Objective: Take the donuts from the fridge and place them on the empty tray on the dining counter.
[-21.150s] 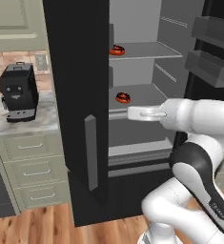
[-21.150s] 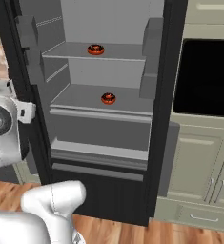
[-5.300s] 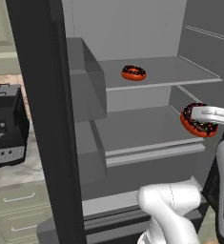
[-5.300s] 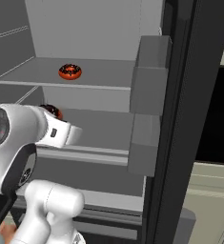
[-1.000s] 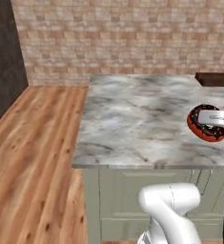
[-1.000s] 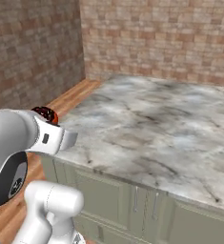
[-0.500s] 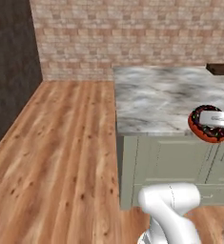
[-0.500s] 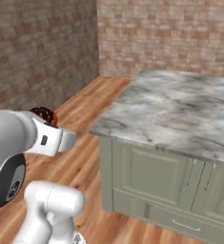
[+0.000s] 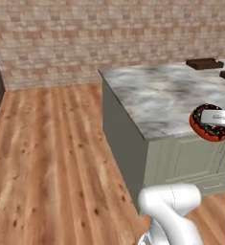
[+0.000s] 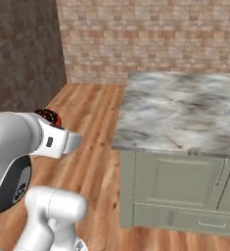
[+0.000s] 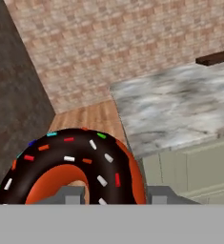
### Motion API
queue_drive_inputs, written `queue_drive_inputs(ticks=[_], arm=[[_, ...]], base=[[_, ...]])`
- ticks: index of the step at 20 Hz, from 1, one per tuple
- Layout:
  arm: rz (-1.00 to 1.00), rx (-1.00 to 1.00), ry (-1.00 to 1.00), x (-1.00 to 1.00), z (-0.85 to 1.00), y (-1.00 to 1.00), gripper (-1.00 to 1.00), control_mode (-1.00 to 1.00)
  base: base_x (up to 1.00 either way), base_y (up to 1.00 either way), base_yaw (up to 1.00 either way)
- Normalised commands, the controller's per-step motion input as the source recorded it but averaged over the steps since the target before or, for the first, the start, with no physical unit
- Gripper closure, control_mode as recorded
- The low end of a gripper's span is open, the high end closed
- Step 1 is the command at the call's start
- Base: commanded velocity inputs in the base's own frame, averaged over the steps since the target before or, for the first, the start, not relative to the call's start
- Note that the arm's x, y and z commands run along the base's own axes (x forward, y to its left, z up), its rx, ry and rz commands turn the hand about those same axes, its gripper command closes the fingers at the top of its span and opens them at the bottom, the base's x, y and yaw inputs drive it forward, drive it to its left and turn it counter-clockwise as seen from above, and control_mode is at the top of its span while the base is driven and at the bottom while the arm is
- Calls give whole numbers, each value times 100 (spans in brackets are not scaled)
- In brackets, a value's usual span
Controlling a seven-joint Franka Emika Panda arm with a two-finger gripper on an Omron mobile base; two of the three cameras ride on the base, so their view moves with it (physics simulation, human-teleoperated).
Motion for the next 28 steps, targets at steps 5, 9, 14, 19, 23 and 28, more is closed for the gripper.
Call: queue_drive_inputs(ticks=[5, 9, 14, 19, 23, 28], arm=[[0, 0, 0, 0, 0, 0, 100, 100], [0, 0, 0, 0, 0, 0, 100, 100], [0, 0, 0, 0, 0, 0, 100, 100], [0, 0, 0, 0, 0, 0, 100, 100], [0, 0, 0, 0, 0, 0, 100, 100], [0, 0, 0, 0, 0, 0, 100, 100]], base=[[54, 100, -39], [58, 100, -25], [100, 100, -31], [100, 100, -29], [100, 100, -32], [100, 100, -33]])
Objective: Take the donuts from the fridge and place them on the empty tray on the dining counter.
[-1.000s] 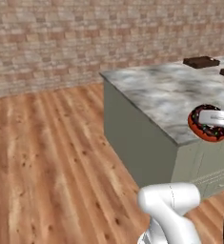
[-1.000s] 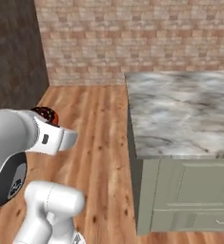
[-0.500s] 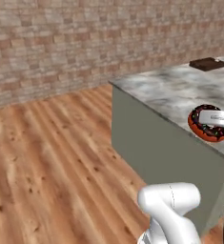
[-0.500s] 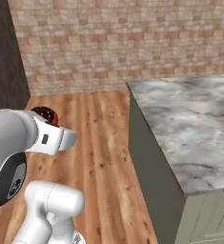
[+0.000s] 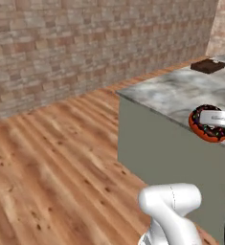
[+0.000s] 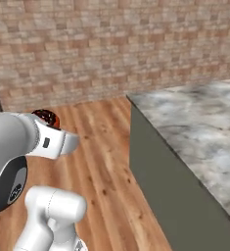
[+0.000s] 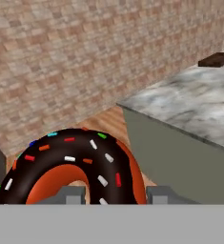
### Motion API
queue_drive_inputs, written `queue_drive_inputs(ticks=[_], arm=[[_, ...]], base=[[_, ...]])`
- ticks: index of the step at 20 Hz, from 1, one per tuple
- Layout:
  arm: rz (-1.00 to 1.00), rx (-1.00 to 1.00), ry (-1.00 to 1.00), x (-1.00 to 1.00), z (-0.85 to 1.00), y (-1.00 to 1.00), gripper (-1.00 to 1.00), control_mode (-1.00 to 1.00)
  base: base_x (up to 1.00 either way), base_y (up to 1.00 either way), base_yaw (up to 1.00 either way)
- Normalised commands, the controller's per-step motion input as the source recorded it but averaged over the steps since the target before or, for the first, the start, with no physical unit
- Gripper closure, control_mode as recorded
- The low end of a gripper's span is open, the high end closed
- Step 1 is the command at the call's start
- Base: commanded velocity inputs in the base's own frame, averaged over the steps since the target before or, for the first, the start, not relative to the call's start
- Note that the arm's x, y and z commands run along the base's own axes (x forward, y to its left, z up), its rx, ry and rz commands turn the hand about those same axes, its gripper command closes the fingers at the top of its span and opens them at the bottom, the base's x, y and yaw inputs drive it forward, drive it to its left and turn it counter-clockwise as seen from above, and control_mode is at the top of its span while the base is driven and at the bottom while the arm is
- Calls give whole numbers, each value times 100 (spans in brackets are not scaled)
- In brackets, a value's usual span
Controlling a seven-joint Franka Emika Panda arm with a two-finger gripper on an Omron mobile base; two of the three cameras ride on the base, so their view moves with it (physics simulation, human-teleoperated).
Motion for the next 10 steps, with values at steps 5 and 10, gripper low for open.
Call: queue_drive_inputs(ticks=[5, 10], arm=[[0, 0, 0, 0, 0, 0, 100, 100], [0, 0, 0, 0, 0, 0, 100, 100]], base=[[100, 100, -38], [100, 100, -39]])
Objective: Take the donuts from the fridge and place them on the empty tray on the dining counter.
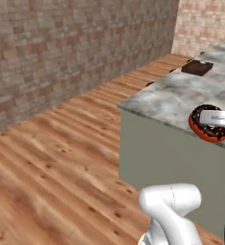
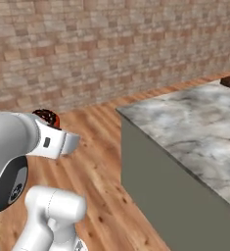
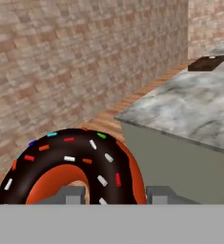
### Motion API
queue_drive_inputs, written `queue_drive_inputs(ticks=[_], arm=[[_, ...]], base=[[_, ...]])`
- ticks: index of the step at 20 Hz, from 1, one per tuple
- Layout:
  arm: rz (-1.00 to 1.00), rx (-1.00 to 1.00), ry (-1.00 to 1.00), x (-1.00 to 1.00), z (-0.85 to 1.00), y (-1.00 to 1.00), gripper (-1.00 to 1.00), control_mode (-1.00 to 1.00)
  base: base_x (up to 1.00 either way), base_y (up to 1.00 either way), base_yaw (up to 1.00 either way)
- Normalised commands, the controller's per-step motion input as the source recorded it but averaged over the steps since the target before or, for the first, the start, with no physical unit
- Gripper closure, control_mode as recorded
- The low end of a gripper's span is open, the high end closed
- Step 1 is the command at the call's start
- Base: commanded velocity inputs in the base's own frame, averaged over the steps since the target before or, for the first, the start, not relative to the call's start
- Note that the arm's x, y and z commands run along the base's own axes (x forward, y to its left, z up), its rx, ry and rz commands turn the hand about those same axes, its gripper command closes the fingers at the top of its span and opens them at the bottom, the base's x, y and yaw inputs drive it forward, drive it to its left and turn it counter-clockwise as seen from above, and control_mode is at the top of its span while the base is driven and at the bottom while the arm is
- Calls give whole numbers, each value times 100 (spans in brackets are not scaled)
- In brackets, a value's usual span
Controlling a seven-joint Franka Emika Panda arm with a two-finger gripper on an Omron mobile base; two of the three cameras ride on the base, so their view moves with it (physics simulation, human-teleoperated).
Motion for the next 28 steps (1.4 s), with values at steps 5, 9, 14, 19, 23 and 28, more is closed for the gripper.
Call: queue_drive_inputs(ticks=[5, 9, 14, 19, 23, 28], arm=[[0, 0, 0, 0, 0, 0, 100, 100], [0, 0, 0, 0, 0, 0, 100, 100], [0, 0, 0, 0, 0, 0, 100, 100], [0, 0, 0, 0, 0, 0, 100, 100], [0, 0, 0, 0, 0, 0, 100, 100], [0, 0, 0, 0, 0, 0, 100, 100]], base=[[100, 100, -43], [100, 100, -44], [100, 100, -51], [100, 100, -46], [100, 100, -43], [100, 100, -39]])
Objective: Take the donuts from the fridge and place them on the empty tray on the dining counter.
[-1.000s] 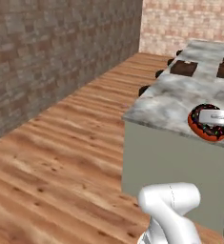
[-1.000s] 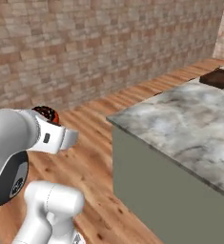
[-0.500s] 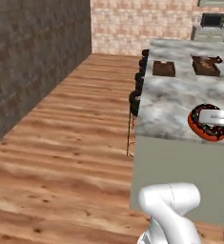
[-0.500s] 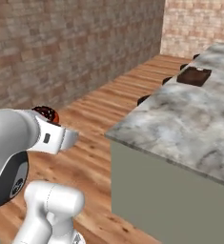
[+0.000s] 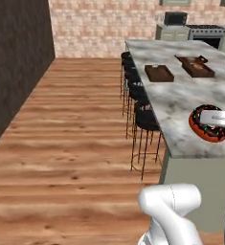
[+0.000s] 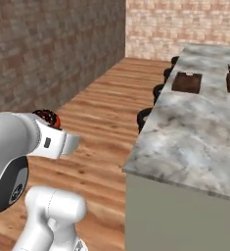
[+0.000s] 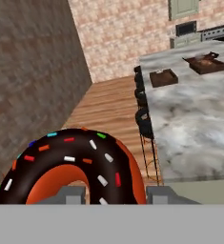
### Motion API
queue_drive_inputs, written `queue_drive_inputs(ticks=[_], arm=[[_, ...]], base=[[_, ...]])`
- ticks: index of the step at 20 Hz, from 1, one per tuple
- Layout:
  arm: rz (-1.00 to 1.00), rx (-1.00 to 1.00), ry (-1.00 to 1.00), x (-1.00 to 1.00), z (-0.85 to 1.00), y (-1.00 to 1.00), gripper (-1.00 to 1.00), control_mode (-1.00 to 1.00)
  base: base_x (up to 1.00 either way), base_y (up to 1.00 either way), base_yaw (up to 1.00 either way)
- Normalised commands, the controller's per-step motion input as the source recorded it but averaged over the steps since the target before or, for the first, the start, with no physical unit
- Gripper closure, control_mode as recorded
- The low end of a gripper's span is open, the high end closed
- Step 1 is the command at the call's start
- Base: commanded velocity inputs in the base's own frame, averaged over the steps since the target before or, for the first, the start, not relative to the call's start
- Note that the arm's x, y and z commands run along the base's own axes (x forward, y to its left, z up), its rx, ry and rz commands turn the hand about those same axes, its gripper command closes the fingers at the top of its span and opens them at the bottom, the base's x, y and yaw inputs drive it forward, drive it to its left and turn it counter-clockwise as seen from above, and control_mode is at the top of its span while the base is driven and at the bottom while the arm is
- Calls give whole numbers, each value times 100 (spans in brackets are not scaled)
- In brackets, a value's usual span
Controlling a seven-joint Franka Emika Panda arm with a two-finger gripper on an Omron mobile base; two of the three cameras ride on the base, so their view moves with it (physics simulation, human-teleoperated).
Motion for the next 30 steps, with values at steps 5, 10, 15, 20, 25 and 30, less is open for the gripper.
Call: queue_drive_inputs(ticks=[5, 10, 15, 20, 25, 30], arm=[[0, 0, 0, 0, 0, 0, 100, 100], [0, 0, 0, 0, 0, 0, 100, 100], [0, 0, 0, 0, 0, 0, 100, 100], [0, 0, 0, 0, 0, 0, 100, 100], [0, 0, 0, 0, 0, 0, 100, 100], [0, 0, 0, 0, 0, 0, 100, 100]], base=[[100, 100, -41], [99, 100, -43], [100, 100, -45], [100, 100, -56], [100, 99, -64], [100, 100, -60]])
